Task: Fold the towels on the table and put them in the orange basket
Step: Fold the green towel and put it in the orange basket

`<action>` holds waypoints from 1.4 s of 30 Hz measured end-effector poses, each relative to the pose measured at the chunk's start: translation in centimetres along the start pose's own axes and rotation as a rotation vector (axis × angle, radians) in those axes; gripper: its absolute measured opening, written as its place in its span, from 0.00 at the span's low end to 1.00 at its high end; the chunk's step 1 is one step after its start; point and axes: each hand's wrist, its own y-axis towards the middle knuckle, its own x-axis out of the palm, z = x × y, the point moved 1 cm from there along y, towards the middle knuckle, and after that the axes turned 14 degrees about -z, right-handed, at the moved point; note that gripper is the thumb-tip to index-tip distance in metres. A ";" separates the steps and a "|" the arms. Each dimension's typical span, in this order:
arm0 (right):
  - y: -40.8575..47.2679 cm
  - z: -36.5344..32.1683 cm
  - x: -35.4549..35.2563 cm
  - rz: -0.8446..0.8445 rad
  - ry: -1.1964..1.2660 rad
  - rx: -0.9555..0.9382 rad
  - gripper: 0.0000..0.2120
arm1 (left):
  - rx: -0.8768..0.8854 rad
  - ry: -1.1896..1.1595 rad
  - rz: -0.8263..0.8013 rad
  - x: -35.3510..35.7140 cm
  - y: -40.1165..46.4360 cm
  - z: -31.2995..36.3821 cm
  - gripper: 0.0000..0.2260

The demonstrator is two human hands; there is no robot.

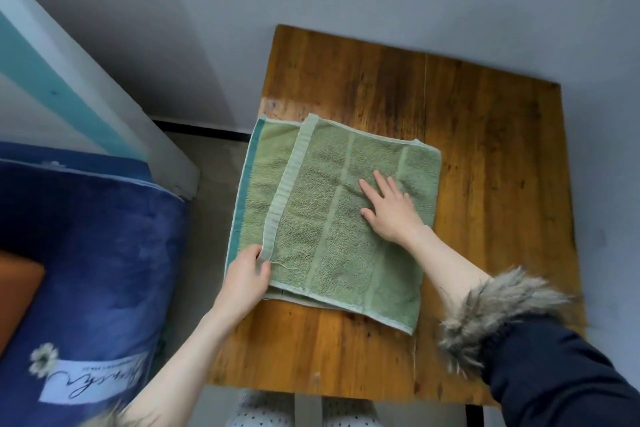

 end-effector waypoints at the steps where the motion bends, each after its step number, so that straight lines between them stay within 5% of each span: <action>1: 0.0 0.2 0.2 0.015 -0.002 0.012 0.28 | 0.008 0.014 0.006 0.0 0.1 0.0 0.06; 12: -4.8 4.7 2.8 0.117 0.140 0.258 0.20 | 0.117 0.390 0.054 -0.9 4.8 4.9 0.16; 20: -7.3 9.4 6.4 -0.136 0.354 0.257 0.14 | 0.268 0.556 0.009 0.8 9.4 11.0 0.14; 23: -7.3 11.0 5.9 0.151 0.576 0.311 0.16 | 0.310 0.544 0.006 1.1 10.1 12.0 0.13; 26: -6.2 13.4 4.7 0.463 0.777 0.386 0.11 | 0.280 0.435 0.075 1.1 10.0 12.0 0.12; 31: -3.5 15.5 2.8 0.424 1.115 0.448 0.21 | 0.196 0.297 0.106 0.8 9.2 11.4 0.10; 34: -3.6 15.3 1.9 0.409 1.259 0.429 0.18 | 0.189 0.142 0.067 1.1 7.9 12.0 0.04; 38: -5.3 14.9 0.8 0.500 1.411 0.206 0.07 | 0.179 -0.212 -0.144 0.1 5.7 12.6 0.10; 42: -7.2 14.8 -1.1 0.406 1.528 -0.157 0.06 | 0.203 -0.641 -0.295 -2.2 4.1 13.1 0.30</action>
